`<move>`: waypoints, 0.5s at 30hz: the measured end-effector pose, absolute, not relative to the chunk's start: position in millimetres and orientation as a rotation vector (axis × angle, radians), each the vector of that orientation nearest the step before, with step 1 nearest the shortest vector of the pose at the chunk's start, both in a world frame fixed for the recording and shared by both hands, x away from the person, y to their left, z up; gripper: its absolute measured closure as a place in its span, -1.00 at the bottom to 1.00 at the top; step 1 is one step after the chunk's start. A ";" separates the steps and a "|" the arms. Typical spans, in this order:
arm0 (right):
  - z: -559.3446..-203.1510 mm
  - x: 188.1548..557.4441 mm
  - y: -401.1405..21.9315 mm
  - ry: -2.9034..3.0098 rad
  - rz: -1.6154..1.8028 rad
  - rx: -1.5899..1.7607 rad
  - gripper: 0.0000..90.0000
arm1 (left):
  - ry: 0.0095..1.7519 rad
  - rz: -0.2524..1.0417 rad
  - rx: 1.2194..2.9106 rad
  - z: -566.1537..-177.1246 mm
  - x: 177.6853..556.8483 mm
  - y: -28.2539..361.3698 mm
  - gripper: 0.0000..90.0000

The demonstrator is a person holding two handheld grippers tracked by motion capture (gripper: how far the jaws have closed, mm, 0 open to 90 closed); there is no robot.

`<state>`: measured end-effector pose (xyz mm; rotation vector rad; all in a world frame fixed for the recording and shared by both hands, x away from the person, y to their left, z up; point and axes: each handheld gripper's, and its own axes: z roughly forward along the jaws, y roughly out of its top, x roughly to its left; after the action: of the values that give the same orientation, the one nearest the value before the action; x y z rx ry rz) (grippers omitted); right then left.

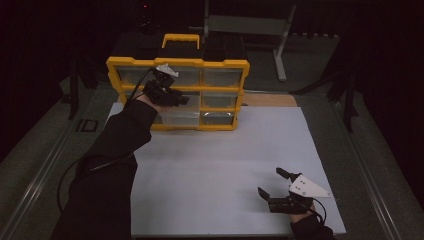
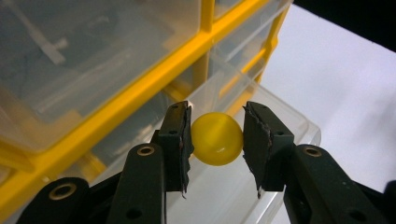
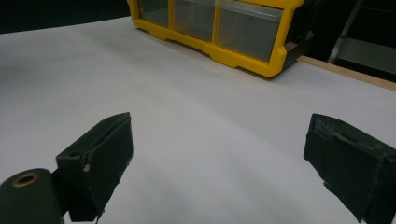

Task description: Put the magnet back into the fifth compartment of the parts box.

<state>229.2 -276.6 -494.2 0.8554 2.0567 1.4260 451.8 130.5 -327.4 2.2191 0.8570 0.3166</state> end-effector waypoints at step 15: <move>-494.9 229.6 -275.9 2.068 1.426 0.858 -0.81 | 0.904 0.283 2.265 -328.3 453.4 125.4 0.38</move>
<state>229.6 -275.9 -494.9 0.8584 2.0682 1.4261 453.4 125.4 -328.3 2.2654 0.9039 0.2827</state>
